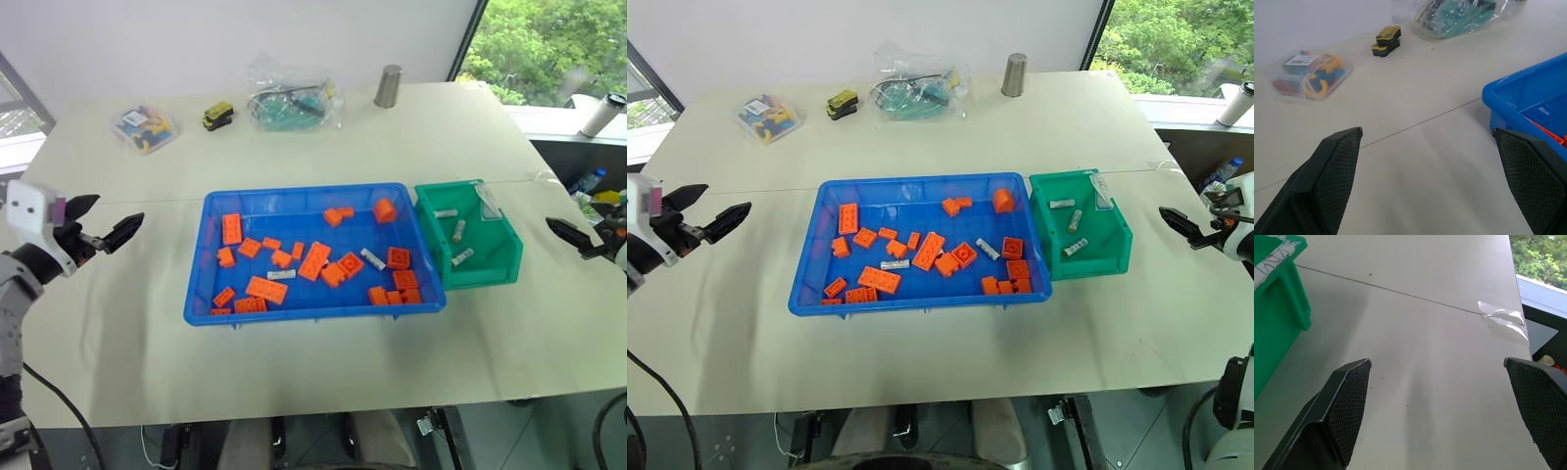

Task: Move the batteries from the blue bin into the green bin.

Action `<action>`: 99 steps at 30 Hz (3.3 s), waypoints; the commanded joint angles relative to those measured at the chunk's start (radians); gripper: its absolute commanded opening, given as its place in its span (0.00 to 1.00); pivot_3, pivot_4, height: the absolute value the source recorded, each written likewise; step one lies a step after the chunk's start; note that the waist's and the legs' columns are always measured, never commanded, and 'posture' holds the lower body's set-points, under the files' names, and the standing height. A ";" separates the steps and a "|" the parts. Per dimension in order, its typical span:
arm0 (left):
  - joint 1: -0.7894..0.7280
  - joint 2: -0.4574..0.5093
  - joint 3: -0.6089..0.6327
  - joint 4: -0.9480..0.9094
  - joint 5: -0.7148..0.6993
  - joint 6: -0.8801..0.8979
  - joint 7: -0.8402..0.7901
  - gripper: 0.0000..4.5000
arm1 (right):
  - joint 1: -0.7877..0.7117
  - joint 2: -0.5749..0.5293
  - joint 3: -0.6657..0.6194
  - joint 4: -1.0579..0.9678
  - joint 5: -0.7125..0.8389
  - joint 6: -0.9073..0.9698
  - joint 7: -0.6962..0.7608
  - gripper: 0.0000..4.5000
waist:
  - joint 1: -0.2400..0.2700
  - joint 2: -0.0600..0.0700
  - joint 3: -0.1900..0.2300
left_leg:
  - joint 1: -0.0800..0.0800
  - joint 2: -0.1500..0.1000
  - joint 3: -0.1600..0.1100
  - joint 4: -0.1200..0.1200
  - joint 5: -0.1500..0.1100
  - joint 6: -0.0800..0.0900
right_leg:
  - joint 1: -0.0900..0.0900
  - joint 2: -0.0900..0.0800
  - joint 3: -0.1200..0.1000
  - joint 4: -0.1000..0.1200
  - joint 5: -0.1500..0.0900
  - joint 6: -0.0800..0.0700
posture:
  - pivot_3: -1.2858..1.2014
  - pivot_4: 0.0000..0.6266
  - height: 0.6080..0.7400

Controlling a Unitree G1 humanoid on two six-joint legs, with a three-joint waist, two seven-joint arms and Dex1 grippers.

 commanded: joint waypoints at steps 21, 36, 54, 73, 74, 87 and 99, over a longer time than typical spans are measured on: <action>-0.025 0.013 0.021 -0.016 -0.029 -0.003 -0.010 1.00 | -0.060 -0.020 0.012 -0.015 -0.013 -0.003 0.024 1.00 | -0.001 0.000 0.000 | 0.000 0.000 0.000 0.000 0.000 0.000 | 0.000 0.000 0.000 0.000 0.000 0.000 | 0.52 0.24 1.00; -0.065 0.206 -0.098 -0.371 -0.313 0.257 -0.370 1.00 | -0.275 0.145 0.302 -0.771 0.155 0.456 0.404 1.00 | -0.001 0.000 0.000 | -0.001 0.001 -0.005 0.001 0.000 0.000 | -0.001 0.002 -0.001 0.002 0.000 0.000 | 0.52 0.24 1.00; -0.029 0.203 -0.179 -0.431 -0.261 0.231 -0.403 1.00 | -0.386 0.636 0.728 -0.772 -0.061 0.517 0.256 1.00 | 0.009 -0.001 0.000 | -0.019 0.000 -0.019 0.016 -0.001 0.001 | -0.009 0.001 -0.013 0.007 0.000 0.000 | 0.52 0.24 1.00; -0.085 0.181 -0.235 -0.373 -0.198 0.194 -0.401 1.00 | -0.257 0.639 0.801 -0.799 -0.187 0.507 0.226 0.50 | 0.024 -0.002 -0.001 | -0.019 0.000 -0.021 0.017 -0.001 0.001 | -0.008 0.001 -0.015 0.009 0.000 0.000 | 0.52 0.24 1.00; -0.096 0.180 -0.242 -0.368 -0.195 0.194 -0.402 1.00 | -0.251 0.640 0.801 -0.795 -0.191 0.503 0.220 0.50 | 0.024 -0.002 -0.001 | -0.019 0.000 -0.021 0.017 -0.001 0.001 | -0.008 0.001 -0.015 0.008 0.000 0.000 | 0.52 0.24 1.00; -0.179 0.167 -0.288 -0.320 -0.169 0.186 -0.420 1.00 | -0.227 0.647 0.773 -0.816 -0.190 0.518 0.174 0.10 | 0.024 -0.003 -0.001 | -0.019 0.000 -0.021 0.018 -0.001 0.001 | -0.007 0.001 -0.015 0.009 0.000 0.000 | 0.52 0.24 1.00; -0.185 0.156 -0.291 -0.318 -0.164 0.181 -0.418 1.00 | -0.215 0.636 0.785 -0.853 -0.191 0.554 0.189 0.48 | 0.025 -0.003 -0.001 | -0.019 -0.001 -0.021 0.018 -0.001 0.001 | -0.007 0.001 -0.015 0.009 0.000 0.000 | 0.52 0.24 1.00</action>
